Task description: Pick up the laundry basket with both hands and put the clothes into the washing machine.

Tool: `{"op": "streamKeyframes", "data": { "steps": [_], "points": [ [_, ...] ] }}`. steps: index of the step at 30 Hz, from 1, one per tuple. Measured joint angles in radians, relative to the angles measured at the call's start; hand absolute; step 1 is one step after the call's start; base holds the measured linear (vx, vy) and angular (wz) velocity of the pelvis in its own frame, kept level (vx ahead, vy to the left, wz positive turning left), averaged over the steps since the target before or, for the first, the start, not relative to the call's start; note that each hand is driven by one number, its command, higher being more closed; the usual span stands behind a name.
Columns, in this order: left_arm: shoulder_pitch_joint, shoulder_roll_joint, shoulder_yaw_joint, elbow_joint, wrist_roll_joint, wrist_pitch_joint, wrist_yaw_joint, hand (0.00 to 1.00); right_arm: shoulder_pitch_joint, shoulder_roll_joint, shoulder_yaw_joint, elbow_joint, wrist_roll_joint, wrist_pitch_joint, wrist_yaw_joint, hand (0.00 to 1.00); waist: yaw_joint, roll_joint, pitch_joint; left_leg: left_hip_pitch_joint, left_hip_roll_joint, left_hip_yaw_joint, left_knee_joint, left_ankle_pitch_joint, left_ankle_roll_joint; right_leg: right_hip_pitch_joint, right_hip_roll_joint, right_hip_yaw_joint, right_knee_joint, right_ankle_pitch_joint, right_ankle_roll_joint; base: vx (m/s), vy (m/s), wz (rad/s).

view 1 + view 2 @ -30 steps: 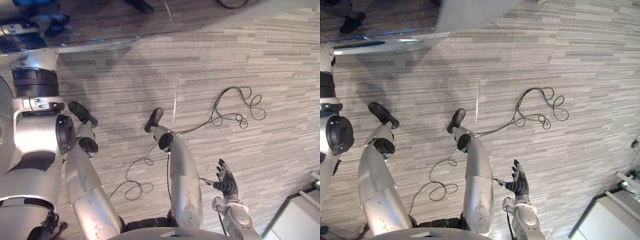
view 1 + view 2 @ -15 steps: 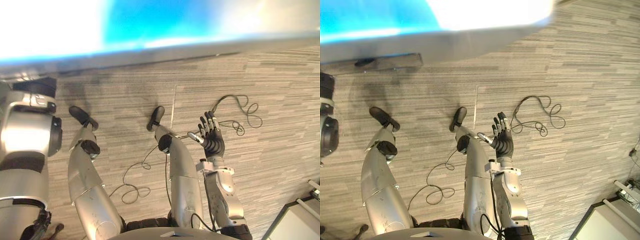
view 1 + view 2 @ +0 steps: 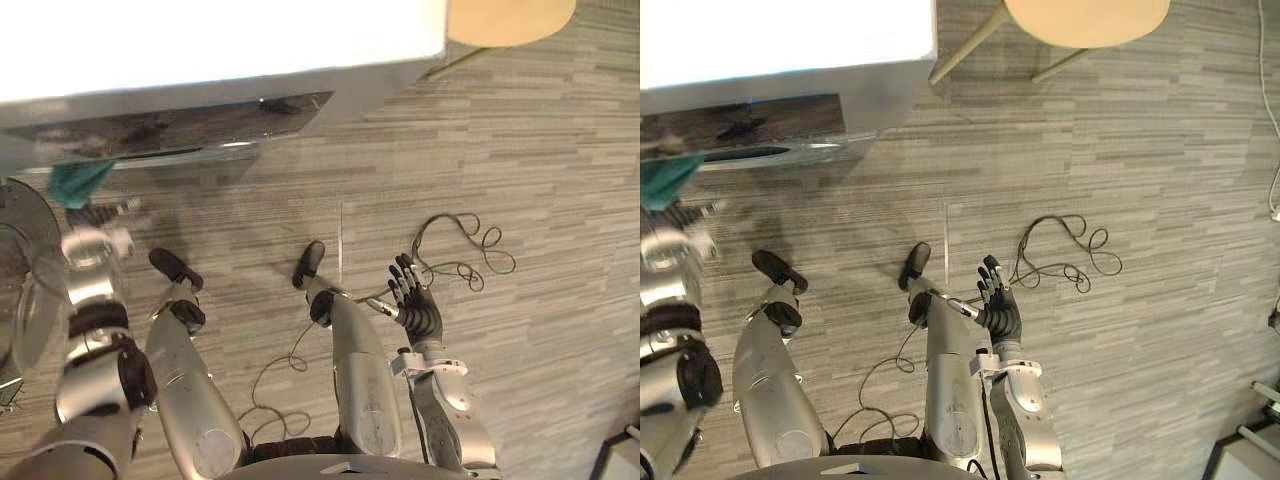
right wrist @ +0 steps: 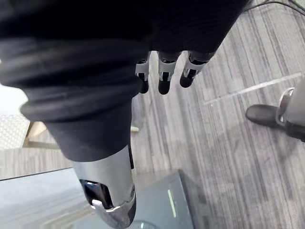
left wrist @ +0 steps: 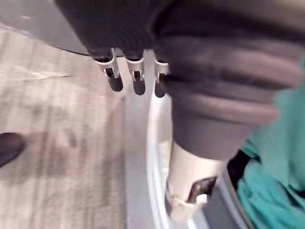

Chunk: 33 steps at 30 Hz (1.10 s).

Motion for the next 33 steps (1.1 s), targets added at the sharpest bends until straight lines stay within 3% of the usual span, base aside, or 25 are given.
{"op": "streamKeyframes", "data": {
  "steps": [3,7,10,13,14,17,18,20,21,22,23,25,28,31,33],
  "points": [
    [0.132,-0.122,-0.034,-0.005,-0.029,-0.014,0.004,0.00,0.001,-0.014,-0.041,0.058,-0.031,0.009,0.003,0.00,0.005,0.035,-0.025,0.018,-0.001,-0.015,0.063,-0.039,0.010,0.031,-0.026,0.002,0.048,-0.026,0.018,-0.02,0.041,0.10],
    [0.325,-0.199,-0.155,-0.031,-0.089,-0.062,0.026,0.00,-0.001,-0.032,-0.051,0.137,-0.097,0.029,0.000,0.00,0.025,0.062,-0.053,0.121,-0.006,0.003,0.137,-0.109,0.012,0.102,-0.043,0.068,0.070,-0.031,0.044,-0.05,0.104,-0.20],
    [0.470,-0.260,-0.283,-0.063,-0.151,-0.110,0.021,0.00,-0.022,-0.033,-0.066,0.226,-0.126,0.035,-0.001,0.00,0.045,0.106,-0.083,0.241,-0.011,0.069,0.178,-0.176,-0.004,0.185,-0.053,0.130,0.024,0.000,0.071,-0.09,0.191,-0.46],
    [0.523,-0.302,-0.341,-0.066,-0.188,-0.140,0.012,0.00,-0.045,-0.024,-0.073,0.314,-0.137,0.055,-0.004,0.00,0.035,0.127,-0.120,0.305,-0.066,0.080,0.156,-0.206,0.006,0.247,-0.088,0.163,-0.014,0.010,0.090,-0.06,0.144,0.01],
    [0.532,-0.324,-0.337,-0.064,-0.195,-0.149,0.010,0.00,-0.051,-0.007,-0.072,0.349,-0.137,0.056,-0.007,0.00,0.037,0.133,-0.125,0.348,-0.083,0.078,0.122,-0.203,0.009,0.265,-0.087,0.193,0.083,-0.018,0.034,-0.05,0.109,0.37],
    [0.592,-0.321,-0.343,-0.049,-0.207,-0.158,0.003,0.00,-0.057,0.045,-0.057,0.489,-0.176,0.055,-0.017,0.00,0.036,0.112,-0.188,0.415,-0.125,0.044,0.085,-0.197,0.011,0.320,-0.077,0.210,0.406,-0.151,0.023,-0.03,-0.105,0.51],
    [0.607,-0.320,-0.343,-0.035,-0.207,-0.162,0.003,0.00,-0.058,0.054,-0.052,0.521,-0.175,0.055,-0.024,0.00,0.036,0.103,-0.209,0.422,-0.141,0.036,0.072,-0.189,0.011,0.330,-0.077,0.209,0.433,-0.166,0.025,-0.01,-0.196,0.64],
    [0.640,-0.337,-0.335,0.019,-0.218,-0.158,0.001,0.00,-0.072,0.066,-0.047,0.633,-0.175,0.053,-0.030,0.00,0.038,0.109,-0.265,0.430,-0.180,-0.008,0.007,-0.137,0.000,0.394,-0.048,0.207,0.322,-0.182,0.085,-0.01,-0.125,0.34],
    [0.675,-0.362,-0.336,0.025,-0.228,-0.158,-0.001,0.00,-0.083,0.065,-0.046,0.710,-0.175,0.054,-0.032,0.00,0.071,0.133,-0.325,0.440,-0.208,-0.026,-0.096,-0.094,-0.001,0.467,-0.011,0.197,0.164,-0.211,0.106,-0.04,-0.104,-0.07],
    [0.692,-0.366,-0.334,0.017,-0.234,-0.168,-0.001,0.00,-0.098,0.070,-0.045,0.760,-0.175,0.053,-0.033,0.00,0.080,0.119,-0.340,0.454,-0.243,-0.032,-0.160,-0.027,0.009,0.515,-0.011,0.184,0.096,-0.253,0.094,-0.07,-0.110,-0.10],
    [0.686,-0.362,-0.334,0.022,-0.236,-0.170,-0.001,0.00,-0.113,0.070,-0.043,0.795,-0.175,0.051,-0.033,0.00,0.083,0.117,-0.342,0.454,-0.253,-0.040,-0.176,-0.007,0.014,0.537,-0.006,0.180,0.051,-0.267,0.089,-0.08,-0.119,0.17],
    [0.680,-0.365,-0.356,0.063,-0.248,-0.164,-0.004,0.00,-0.182,0.042,-0.042,0.932,-0.175,0.056,-0.043,0.00,0.087,0.158,-0.356,0.454,-0.288,-0.134,-0.274,0.035,0.014,0.568,0.021,0.139,-0.044,-0.210,0.074,-0.09,-0.024,0.23],
    [0.694,-0.368,-0.379,0.090,-0.265,-0.169,-0.007,0.00,-0.197,0.007,-0.044,0.991,-0.176,0.056,-0.053,0.00,0.094,0.188,-0.375,0.469,-0.323,-0.207,-0.366,0.095,0.020,0.621,0.044,0.098,-0.142,-0.163,0.081,-0.02,0.037,0.32],
    [0.695,-0.352,-0.373,0.136,-0.277,-0.167,-0.022,0.00,-0.210,-0.025,-0.070,1.061,-0.199,0.056,-0.053,0.00,0.103,0.198,-0.377,0.468,-0.347,-0.251,-0.374,0.121,0.022,0.677,0.041,0.050,-0.195,-0.144,0.095,0.03,0.053,0.48],
    [0.694,-0.335,-0.369,0.143,-0.287,-0.170,-0.023,0.00,-0.221,-0.036,-0.080,1.099,-0.216,0.058,-0.053,0.00,0.121,0.189,-0.370,0.467,-0.358,-0.269,-0.356,0.119,0.024,0.696,0.029,0.039,-0.208,-0.136,0.103,0.05,0.058,0.19]
  ]
}}
